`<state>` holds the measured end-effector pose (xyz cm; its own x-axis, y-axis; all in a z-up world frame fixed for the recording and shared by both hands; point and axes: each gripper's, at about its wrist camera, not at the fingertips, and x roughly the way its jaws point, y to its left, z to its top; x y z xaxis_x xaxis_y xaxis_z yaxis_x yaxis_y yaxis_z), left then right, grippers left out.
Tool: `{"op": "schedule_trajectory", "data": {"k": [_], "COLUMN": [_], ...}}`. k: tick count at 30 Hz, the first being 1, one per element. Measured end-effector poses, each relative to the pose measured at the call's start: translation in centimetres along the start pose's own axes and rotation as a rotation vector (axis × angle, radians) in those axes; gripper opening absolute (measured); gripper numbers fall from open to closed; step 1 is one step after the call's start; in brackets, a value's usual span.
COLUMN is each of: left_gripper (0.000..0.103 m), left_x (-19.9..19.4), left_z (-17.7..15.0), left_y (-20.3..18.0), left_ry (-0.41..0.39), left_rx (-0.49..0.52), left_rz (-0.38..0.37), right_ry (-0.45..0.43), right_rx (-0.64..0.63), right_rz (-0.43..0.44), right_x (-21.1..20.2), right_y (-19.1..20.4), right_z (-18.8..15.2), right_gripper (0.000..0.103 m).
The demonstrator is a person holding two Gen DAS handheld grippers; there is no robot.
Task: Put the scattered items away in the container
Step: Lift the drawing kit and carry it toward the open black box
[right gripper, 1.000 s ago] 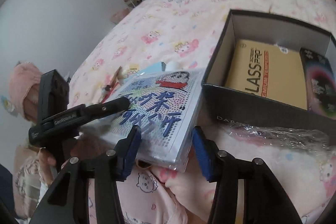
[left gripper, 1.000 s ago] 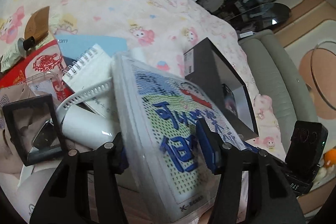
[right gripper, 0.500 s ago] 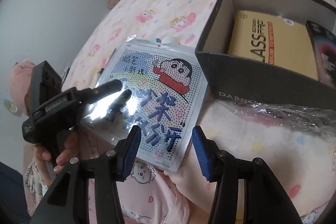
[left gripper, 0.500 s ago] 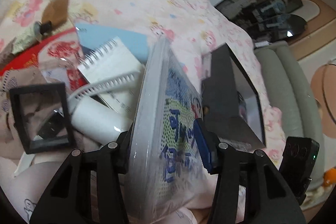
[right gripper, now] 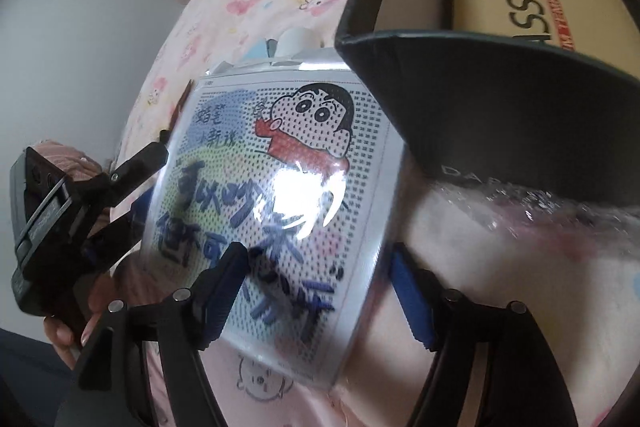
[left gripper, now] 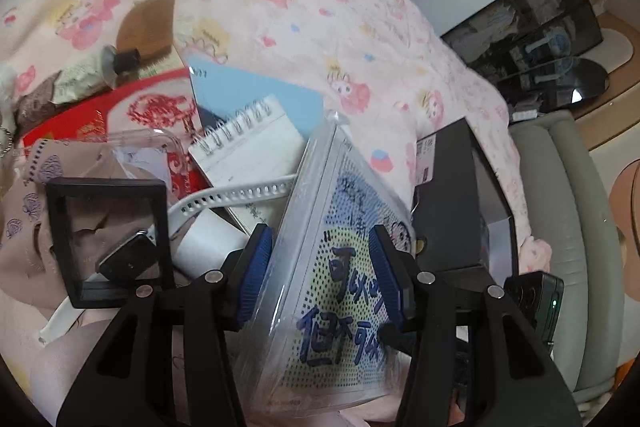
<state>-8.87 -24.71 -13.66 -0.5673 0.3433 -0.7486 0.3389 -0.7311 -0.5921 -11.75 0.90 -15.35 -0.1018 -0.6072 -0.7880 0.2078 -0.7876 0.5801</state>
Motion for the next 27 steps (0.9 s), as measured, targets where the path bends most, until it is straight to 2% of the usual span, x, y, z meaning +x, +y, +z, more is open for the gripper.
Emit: {"op": "schedule_trajectory", "data": {"k": [2, 4, 7, 9, 13, 17, 20, 24, 27], "left_gripper": [0.058, 0.059, 0.056, 0.056, 0.056, 0.057, 0.057, 0.057, 0.057], "left_x": [0.8, 1.0, 0.8, 0.1, -2.4, -4.3, -6.2, -7.9, -7.5], "left_z": [0.0, 0.0, -0.1, -0.4, -1.8, -3.1, -3.6, -4.5, -5.2], "left_y": [-0.3, -0.6, -0.6, -0.7, -0.8, -1.5, -2.4, -5.5, -7.8], "left_ry": [0.048, 0.049, 0.044, 0.039, 0.01, -0.013, -0.046, -0.085, -0.071], "left_rx": [0.02, 0.041, 0.051, 0.073, 0.14, 0.186, 0.207, 0.278, 0.334], "left_rz": [-0.001, 0.014, 0.011, -0.034, -0.119, -0.104, -0.131, -0.139, -0.175], "right_ry": [-0.004, -0.019, -0.046, -0.081, -0.148, -0.215, -0.26, -0.318, -0.373], "right_rx": [0.018, 0.01, -0.019, -0.026, -0.047, -0.133, -0.214, -0.257, -0.25], "right_rz": [0.028, 0.027, -0.001, -0.001, 0.038, 0.015, -0.025, -0.03, -0.033], "right_x": [0.6, 0.9, 0.3, -1.0, -4.3, -7.0, -8.8, -12.0, -14.5], "right_y": [-0.2, -0.1, 0.3, 0.5, 1.4, 3.8, 5.7, 5.4, 4.2], "right_z": [0.3, 0.3, 0.2, -0.2, -1.3, -2.9, -3.8, -4.2, -4.9], "right_gripper": [0.077, 0.079, 0.072, 0.064, 0.058, 0.055, 0.053, 0.053, 0.053]}}
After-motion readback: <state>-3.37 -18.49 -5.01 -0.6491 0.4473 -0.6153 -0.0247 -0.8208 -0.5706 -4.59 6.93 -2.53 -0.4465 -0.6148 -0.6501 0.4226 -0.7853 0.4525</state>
